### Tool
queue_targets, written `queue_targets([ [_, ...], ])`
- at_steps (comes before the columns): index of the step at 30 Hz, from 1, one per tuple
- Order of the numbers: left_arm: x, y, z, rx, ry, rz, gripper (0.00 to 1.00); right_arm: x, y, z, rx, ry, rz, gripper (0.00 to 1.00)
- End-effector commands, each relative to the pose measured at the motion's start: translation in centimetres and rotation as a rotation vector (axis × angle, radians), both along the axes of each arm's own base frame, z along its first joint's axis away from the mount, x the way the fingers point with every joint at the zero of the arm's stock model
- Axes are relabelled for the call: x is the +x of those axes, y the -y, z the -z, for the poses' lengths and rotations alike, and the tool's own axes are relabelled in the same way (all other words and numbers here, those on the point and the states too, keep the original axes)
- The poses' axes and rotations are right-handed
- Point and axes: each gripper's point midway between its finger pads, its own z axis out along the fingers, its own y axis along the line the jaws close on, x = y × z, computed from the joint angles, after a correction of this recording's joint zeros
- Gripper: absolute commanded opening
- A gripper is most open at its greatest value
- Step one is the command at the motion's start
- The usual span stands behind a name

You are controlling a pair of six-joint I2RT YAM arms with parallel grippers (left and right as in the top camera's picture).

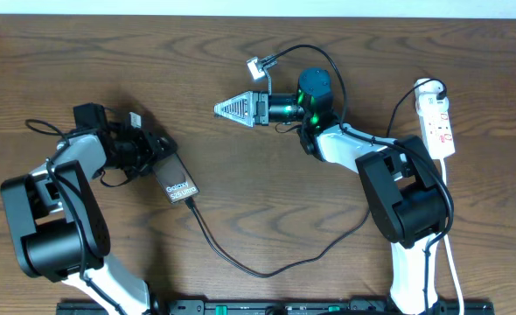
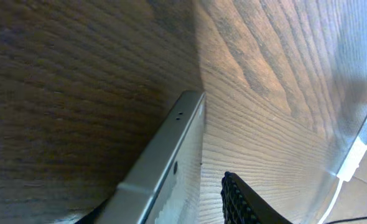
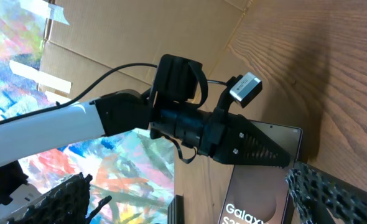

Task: Plug charger to phone and switch on socket
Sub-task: 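Lay the phone flat on the table and open the left gripper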

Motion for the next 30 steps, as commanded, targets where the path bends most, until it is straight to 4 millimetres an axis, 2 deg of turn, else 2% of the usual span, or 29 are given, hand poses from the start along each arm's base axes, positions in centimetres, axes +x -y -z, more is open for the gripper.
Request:
queue_targets([
  [1, -3.2, -2.5, 4.5, 0.174, -0.179, -0.041, 0.41, 0.0, -0.1, -0.5, 0.006, 0.033, -0.007, 0.99],
  [5, -4.3, -3.1, 4.9, 0.213, -0.230, -0.043, 0.41, 0.0, -0.1, -0.5, 0.006, 0.033, -0.007, 0.99],
  [11, -4.9, -2.9, 4.9, 0.208, -0.255, -0.039, 0.42, 0.0, -0.1, -0.5, 0.006, 0.033, -0.010, 0.99],
  [15, -5.9, -3.8, 5.3, 0.269, -0.304, -0.041, 0.42, 0.0, -0.1, -0.5, 0.006, 0.033, -0.010, 0.99],
  [30, -7.0, -4.0, 5.4, 0.287, -0.353, -0.036, 0.42, 0.0, -0.1, -0.5, 0.006, 0.033, -0.011, 0.99],
])
